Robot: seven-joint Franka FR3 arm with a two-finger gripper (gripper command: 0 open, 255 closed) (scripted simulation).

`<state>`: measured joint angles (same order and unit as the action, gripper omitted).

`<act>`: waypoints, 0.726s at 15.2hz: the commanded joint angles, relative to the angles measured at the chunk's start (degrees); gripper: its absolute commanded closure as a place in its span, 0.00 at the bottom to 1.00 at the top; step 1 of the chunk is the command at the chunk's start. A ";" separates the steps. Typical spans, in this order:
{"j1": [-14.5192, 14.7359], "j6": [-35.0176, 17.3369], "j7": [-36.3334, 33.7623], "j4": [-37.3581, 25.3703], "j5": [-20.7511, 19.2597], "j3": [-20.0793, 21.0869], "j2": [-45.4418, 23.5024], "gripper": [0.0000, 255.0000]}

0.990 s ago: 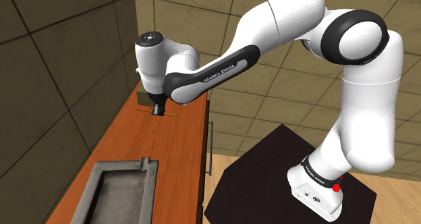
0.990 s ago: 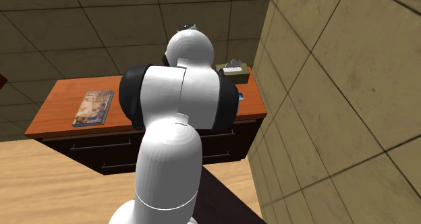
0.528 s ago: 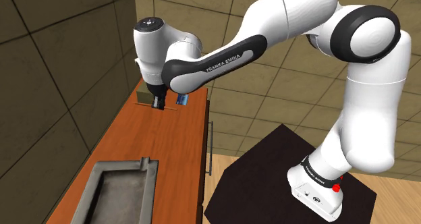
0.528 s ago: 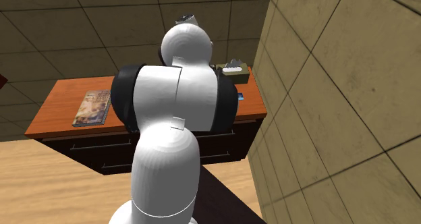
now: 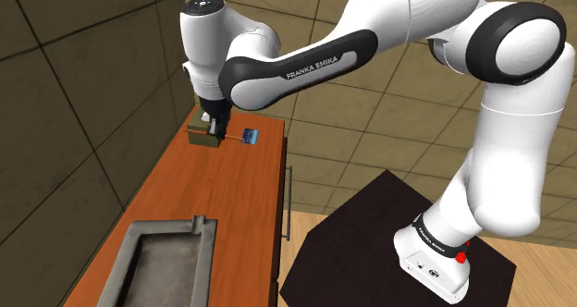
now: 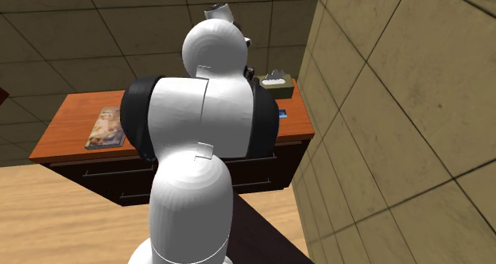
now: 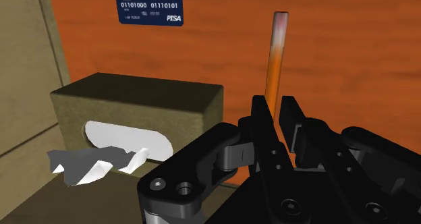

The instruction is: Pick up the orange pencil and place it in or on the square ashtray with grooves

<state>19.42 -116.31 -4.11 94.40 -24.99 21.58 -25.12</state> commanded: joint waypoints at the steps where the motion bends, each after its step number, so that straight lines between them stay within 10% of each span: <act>1: -0.11 1.19 0.54 -0.67 0.43 0.16 0.62 1.00; 11: 7.25 4.84 -9.44 0.16 0.57 3.55 2.27 1.00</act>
<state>25.63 -111.93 -12.11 94.54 -24.39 24.69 -22.91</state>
